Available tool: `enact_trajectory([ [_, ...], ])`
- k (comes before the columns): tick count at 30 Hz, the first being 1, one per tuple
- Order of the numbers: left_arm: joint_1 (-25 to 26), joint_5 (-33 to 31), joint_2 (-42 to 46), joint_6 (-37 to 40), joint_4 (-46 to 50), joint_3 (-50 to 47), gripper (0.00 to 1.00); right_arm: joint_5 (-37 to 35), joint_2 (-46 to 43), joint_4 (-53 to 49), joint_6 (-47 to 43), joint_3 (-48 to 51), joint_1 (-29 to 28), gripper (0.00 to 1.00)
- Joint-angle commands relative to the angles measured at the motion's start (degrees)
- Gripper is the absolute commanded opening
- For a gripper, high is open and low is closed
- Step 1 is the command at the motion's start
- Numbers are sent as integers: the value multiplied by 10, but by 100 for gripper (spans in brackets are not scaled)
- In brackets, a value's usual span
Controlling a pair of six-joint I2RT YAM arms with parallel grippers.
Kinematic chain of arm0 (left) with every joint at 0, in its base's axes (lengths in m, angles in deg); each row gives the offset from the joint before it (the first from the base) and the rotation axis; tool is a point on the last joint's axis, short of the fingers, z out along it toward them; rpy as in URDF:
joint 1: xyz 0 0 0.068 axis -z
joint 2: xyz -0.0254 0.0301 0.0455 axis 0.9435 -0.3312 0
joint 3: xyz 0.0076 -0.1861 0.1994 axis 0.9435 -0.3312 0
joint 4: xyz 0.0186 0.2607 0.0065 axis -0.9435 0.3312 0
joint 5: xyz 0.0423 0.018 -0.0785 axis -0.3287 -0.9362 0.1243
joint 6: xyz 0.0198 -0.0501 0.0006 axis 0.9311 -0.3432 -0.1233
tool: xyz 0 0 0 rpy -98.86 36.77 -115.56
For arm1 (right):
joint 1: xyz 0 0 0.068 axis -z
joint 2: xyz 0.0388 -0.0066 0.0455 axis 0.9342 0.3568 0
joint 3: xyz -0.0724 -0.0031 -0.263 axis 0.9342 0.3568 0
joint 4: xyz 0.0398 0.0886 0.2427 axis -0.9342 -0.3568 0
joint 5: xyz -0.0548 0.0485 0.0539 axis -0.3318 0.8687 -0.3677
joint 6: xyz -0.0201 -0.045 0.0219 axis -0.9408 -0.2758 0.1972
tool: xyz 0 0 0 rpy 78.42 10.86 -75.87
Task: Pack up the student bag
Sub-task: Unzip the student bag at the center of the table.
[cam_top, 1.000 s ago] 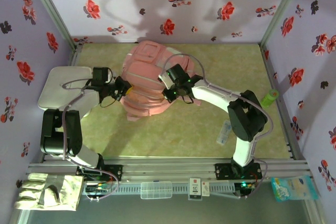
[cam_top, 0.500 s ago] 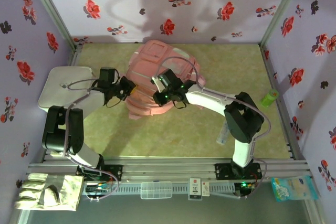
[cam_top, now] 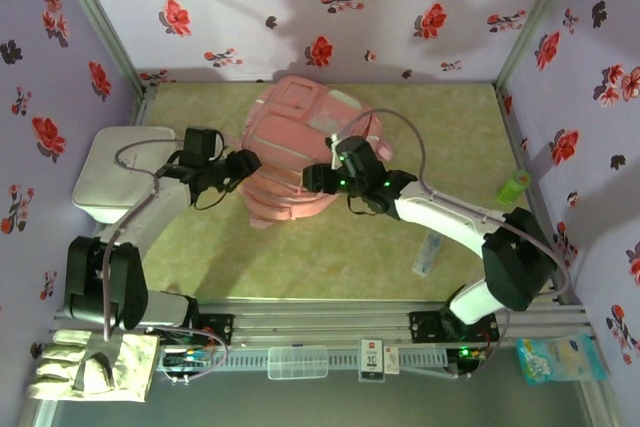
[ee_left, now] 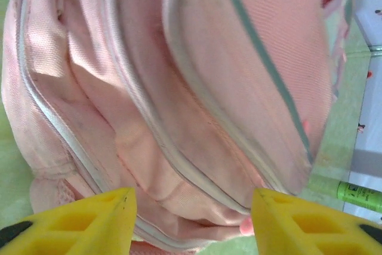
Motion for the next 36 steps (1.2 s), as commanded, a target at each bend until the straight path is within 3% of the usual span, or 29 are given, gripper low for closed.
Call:
enact_trajectory([
  [1, 39, -38, 18, 75, 55, 29, 56, -18, 5, 35, 107, 20, 41, 60],
  [6, 119, -65, -7, 147, 61, 68, 55, 26, 37, 77, 181, 19, 81, 60],
  [9, 159, -89, -38, 173, 73, 97, 49, 42, 55, 89, 207, 11, 92, 60],
  [16, 225, -190, -129, 158, 137, 179, 33, 71, 93, 110, 247, -2, 101, 56],
  [21, 273, -273, -190, 147, 198, 233, 31, 71, 95, 123, 258, 5, 106, 56],
  [25, 285, -308, -216, 141, 220, 252, 31, 74, 94, 124, 260, 5, 110, 55],
  [32, 296, -308, -249, 145, 222, 268, 29, 75, 93, 130, 265, 9, 112, 55],
  [36, 297, -321, -256, 143, 230, 271, 19, 81, 95, 132, 265, 10, 112, 54],
])
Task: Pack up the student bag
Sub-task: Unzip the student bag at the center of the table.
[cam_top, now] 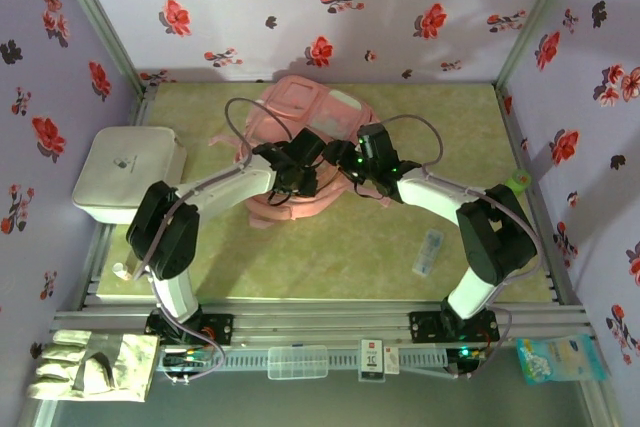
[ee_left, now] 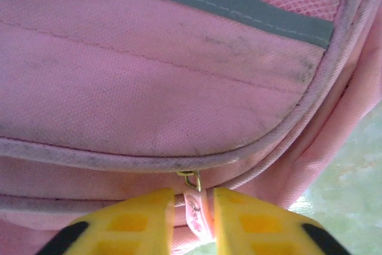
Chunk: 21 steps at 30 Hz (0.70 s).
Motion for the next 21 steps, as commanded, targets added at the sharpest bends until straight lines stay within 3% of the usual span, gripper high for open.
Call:
enact_trajectory([
  [1, 5, -30, -6, -4, 22, 15, 15, 9, 2, 19, 7, -3, 5, 54],
  [5, 5, -41, 0, -4, 22, 13, 0, 18, 6, 24, 14, -3, 5, 52],
  [21, 0, -29, 50, 7, -10, -14, 0, 32, 66, -22, 43, -51, 4, 44],
])
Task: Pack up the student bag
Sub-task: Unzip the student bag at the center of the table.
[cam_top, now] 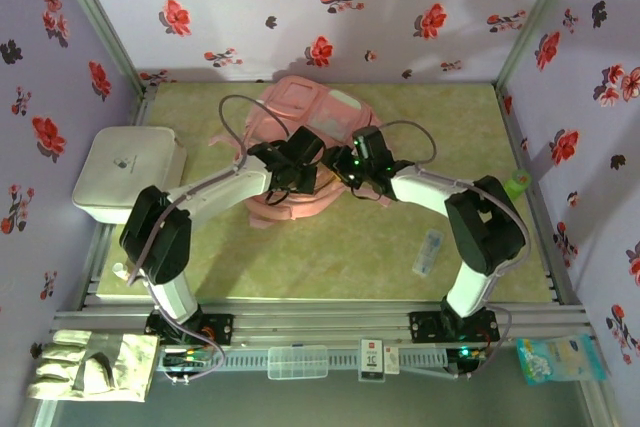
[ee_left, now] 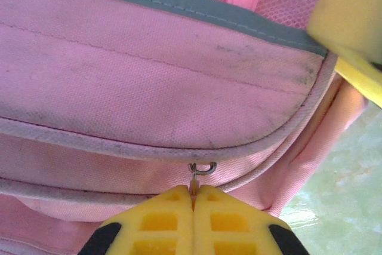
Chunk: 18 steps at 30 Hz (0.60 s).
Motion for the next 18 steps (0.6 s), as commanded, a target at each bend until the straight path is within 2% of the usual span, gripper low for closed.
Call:
enact_trajectory([
  [1, -2, -7, 20, 8, -6, -8, 0, 6, 22, -14, -2, -39, 4, 42],
  [4, -10, -20, 16, 10, 11, -5, 0, 1, 36, -19, -14, -57, 5, 26],
  [7, -31, -34, 28, 20, 15, -20, 0, -42, 33, -65, -48, -74, 6, 12],
  [11, -73, -48, 46, 57, 13, -51, 0, -111, 21, -136, -96, -93, 14, 7],
  [15, -118, -41, 50, 92, -1, -69, 0, -137, 21, -163, -139, -109, 32, 5],
  [18, -130, -15, 47, 102, -25, -68, 0, -142, 32, -169, -169, -121, 53, 4],
])
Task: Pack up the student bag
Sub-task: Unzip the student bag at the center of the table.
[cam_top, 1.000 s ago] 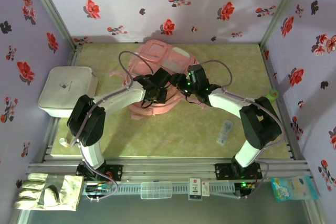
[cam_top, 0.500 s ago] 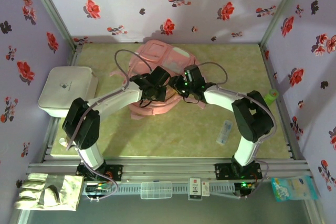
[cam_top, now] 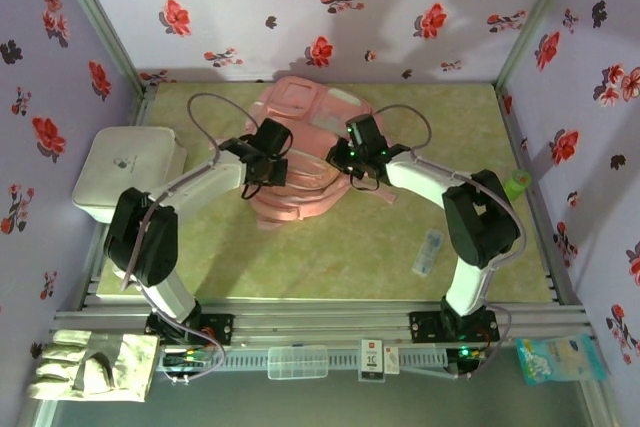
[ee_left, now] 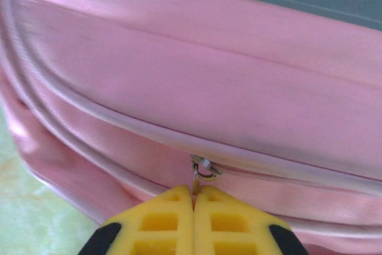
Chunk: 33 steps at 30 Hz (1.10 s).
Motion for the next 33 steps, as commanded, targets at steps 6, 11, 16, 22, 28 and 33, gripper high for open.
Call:
enact_trajectory([
  [6, 30, 94, -20, 19, -58, 27, 0, -56, -18, -6, -62, -16, 94, 23],
  [11, 75, 136, -43, 8, -81, 53, 0, -75, -105, -25, -26, 45, 101, 51],
  [16, 110, 158, -53, 1, -99, 77, 0, -60, -177, -31, 78, 120, 102, 55],
  [22, 133, 170, -62, -8, -114, 87, 0, -8, -198, 57, 176, 190, 97, 53],
  [28, 134, 176, -67, -9, -116, 85, 0, 30, -156, 63, 168, 155, 93, 49],
  [33, 134, 175, -66, -8, -113, 83, 0, 37, -129, 78, 165, 139, 93, 46],
])
